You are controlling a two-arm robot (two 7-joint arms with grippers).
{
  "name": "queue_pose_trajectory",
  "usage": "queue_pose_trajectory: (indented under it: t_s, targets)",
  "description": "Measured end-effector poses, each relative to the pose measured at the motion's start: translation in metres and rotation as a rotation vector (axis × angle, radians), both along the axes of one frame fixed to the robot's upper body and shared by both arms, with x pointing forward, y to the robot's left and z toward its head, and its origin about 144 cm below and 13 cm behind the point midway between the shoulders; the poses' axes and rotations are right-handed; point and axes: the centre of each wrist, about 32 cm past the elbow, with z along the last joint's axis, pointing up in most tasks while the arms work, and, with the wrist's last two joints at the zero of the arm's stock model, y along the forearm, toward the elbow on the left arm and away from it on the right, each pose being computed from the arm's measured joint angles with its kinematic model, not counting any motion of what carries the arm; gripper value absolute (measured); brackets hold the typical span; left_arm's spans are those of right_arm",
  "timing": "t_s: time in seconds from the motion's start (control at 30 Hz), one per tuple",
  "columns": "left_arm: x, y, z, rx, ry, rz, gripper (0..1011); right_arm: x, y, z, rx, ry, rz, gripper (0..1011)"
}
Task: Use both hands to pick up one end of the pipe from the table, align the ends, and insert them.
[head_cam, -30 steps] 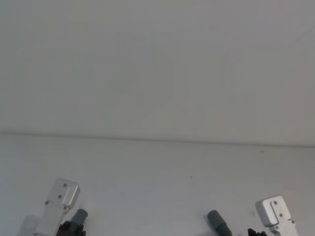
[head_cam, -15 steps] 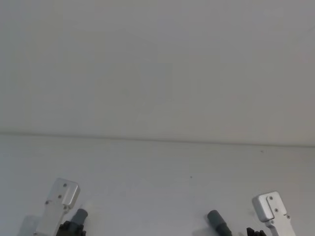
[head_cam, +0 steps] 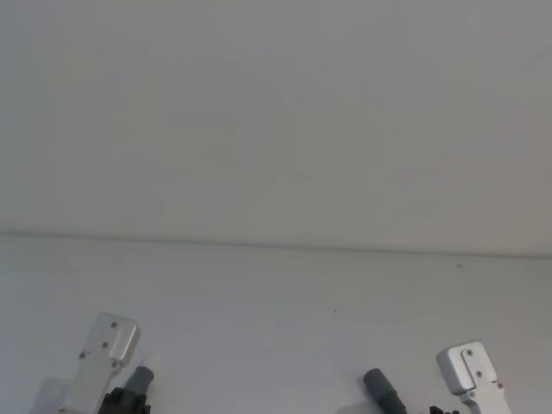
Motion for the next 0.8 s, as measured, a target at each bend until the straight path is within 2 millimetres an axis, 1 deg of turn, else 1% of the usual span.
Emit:
queue_pose_trajectory:
  t_s: [0.13,0.27,0.3,0.37,0.4,0.43,0.53,0.57,0.6,0.67,0.7,0.77,0.8]
  targets:
    - [0.0000,0.0000,0.0000,0.000,0.000,0.000,305,-0.0008,0.0005,-0.0003,0.000,0.003,0.002,999]
    - [0.0000,0.0000,0.0000,0.000,0.000,0.000,305,-0.0013,0.0009,-0.0006,-0.001,0.005,0.004,929]
    - [0.0000,0.0000,0.0000,0.000,0.000,0.000,305,-0.0014,0.0010,-0.0006,-0.001,0.006,0.005,881]
    - [0.0000,0.0000,0.0000,0.000,0.000,0.000,305,-0.0016,0.0011,-0.0007,-0.001,0.007,0.005,853]
    - [0.0000,0.0000,0.0000,0.000,0.000,0.000,305,-0.0016,0.0012,-0.0007,-0.001,0.007,0.006,799]
    - [0.0000,0.0000,0.0000,0.000,0.000,0.000,305,-0.0018,0.0013,-0.0008,-0.001,0.008,0.007,799]
    - [0.0000,0.0000,0.0000,0.000,0.000,0.000,305,-0.0020,0.0014,-0.0009,-0.001,0.009,0.008,673]
    - [0.0000,0.0000,0.0000,0.000,0.000,0.000,305,-0.0020,0.0015,-0.0009,0.000,0.009,0.008,659]
    - [0.0000,0.0000,0.0000,0.000,0.000,0.000,305,-0.0021,0.0015,-0.0010,-0.001,0.009,0.008,614]
    - [0.0000,0.0000,0.0000,0.000,0.000,0.000,305,-0.0022,0.0016,-0.0010,-0.001,0.009,0.008,578]
    - [0.0000,0.0000,0.0000,0.000,0.000,0.000,305,-0.0022,0.0016,-0.0010,-0.001,0.010,0.008,522]
    - [0.0000,0.0000,0.0000,0.000,0.000,0.000,305,-0.0023,0.0017,-0.0010,-0.001,0.010,0.008,472]
    - [0.0000,0.0000,0.0000,0.000,0.000,0.000,305,-0.0023,0.0017,-0.0010,-0.001,0.010,0.008,430]
